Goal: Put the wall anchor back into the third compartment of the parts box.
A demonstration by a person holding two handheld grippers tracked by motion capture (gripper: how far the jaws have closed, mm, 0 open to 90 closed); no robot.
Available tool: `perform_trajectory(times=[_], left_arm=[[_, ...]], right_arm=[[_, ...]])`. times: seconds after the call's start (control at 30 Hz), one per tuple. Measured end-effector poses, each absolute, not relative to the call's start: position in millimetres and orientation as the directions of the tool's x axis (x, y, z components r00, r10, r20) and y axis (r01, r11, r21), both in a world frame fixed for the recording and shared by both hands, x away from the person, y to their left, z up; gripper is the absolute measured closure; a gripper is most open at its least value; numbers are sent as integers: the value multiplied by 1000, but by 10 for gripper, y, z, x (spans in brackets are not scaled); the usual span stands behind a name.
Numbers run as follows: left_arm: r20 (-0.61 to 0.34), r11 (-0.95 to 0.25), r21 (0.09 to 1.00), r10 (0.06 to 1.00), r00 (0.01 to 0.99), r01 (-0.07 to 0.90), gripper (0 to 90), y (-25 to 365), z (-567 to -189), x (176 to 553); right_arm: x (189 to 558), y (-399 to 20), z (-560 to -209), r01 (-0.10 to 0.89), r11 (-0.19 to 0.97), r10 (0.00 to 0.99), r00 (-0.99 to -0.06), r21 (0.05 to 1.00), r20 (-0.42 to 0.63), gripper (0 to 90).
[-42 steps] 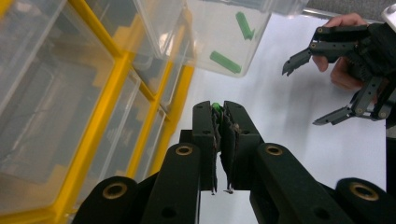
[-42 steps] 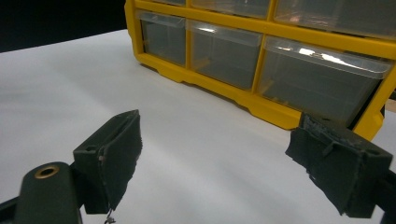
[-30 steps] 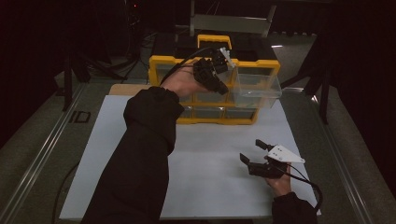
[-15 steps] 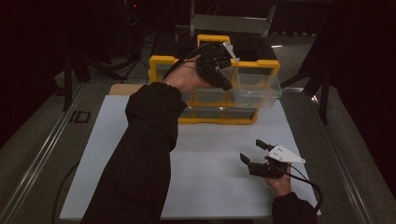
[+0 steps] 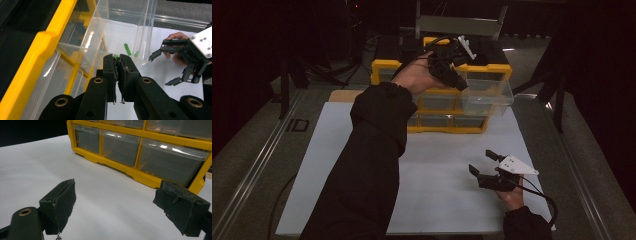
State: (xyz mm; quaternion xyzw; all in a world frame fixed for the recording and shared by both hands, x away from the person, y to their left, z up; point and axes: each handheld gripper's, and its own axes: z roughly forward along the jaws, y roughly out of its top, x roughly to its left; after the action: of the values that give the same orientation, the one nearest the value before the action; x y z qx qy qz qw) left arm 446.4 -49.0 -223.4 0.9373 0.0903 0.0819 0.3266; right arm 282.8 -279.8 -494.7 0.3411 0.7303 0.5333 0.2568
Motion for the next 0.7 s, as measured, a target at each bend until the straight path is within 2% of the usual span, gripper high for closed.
perform_trajectory(times=[0.57,0.67,0.7], left_arm=[[78,-768,631,200,977,107,852,-843,-2261,4521],[68,-763,632,227,972,134,847,-879,-2271,4548],[68,-759,634,246,967,149,811,-883,-2274,4562]], right_arm=[[2829,-2798,-4947,225,196,770,-638,955,-8,150],[2829,-2793,-4949,223,198,768,-640,954,-10,150],[2828,-2793,-4949,223,199,768,-641,954,-10,150]])
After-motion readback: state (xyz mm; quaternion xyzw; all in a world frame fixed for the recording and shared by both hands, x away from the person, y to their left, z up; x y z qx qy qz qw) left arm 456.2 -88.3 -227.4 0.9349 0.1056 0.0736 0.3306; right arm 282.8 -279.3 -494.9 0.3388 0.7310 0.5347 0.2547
